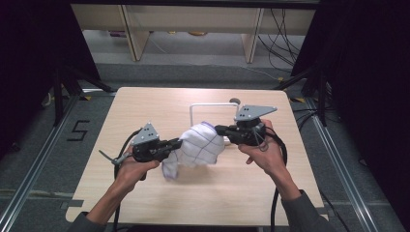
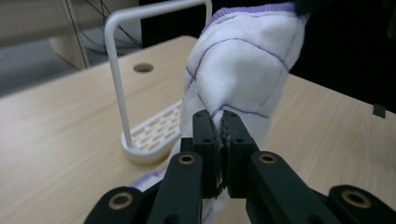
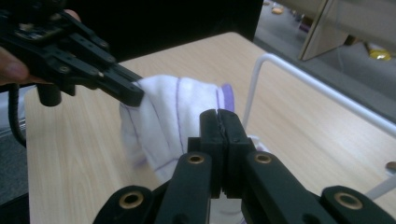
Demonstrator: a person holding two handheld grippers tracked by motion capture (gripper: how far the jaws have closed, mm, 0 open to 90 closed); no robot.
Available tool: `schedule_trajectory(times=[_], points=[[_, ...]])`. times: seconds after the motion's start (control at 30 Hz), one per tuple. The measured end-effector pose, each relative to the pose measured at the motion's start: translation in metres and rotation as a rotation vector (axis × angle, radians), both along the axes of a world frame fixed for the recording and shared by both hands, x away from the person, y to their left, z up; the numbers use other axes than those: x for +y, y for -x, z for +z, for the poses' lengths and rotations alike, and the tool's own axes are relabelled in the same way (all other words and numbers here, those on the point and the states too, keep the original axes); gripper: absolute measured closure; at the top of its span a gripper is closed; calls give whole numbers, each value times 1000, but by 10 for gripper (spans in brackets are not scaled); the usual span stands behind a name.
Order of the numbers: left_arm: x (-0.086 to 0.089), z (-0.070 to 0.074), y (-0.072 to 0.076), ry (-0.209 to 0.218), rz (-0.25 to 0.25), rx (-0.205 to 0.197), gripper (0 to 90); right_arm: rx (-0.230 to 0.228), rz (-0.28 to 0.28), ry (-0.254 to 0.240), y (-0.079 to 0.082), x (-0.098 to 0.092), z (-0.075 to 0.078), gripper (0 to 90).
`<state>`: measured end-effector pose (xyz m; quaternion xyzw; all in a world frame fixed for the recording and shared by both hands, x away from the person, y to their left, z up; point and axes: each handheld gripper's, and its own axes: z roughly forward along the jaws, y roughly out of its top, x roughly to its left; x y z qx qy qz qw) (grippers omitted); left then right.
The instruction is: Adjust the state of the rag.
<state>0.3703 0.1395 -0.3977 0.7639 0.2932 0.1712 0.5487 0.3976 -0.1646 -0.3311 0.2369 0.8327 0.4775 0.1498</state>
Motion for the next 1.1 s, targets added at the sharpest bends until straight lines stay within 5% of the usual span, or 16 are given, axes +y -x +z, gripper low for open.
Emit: schedule_trajectory(times=[0.07, 0.13, 0.27, 0.3, 0.43, 0.57, 0.7, 0.8, 1.0, 1.1], points=[[-6, -11, 13, -72, -12, -19, 849, -8, 4, 4, 6, -2, -4, 900], [-11, -36, 25, -123, -37, 17, 846, 0, 18, 45, 13, -4, -21, 900], [-25, -87, 43, -161, -119, 136, 826, 125, 29, 106, 28, -13, -80, 900], [-28, -94, 47, -199, -145, 155, 805, 165, 26, 119, 33, -15, -95, 900], [-30, -99, 60, -167, -205, 198, 727, 243, 32, 148, 50, -23, -131, 900], [-18, -89, 63, -106, -203, 212, 618, 257, 51, 170, 68, -28, -137, 900], [0, -74, 49, -59, -114, 192, 575, 260, 76, 200, 84, -25, -146, 899], [4, -70, 34, -69, -54, 178, 553, 260, 101, 203, 88, -23, -147, 892], [-18, -77, 10, -109, -48, 214, 489, 244, 2, 139, 79, -37, -127, 746], [-35, -84, 2, -125, -47, 246, 463, 194, -81, 119, 67, -47, -118, 684]])
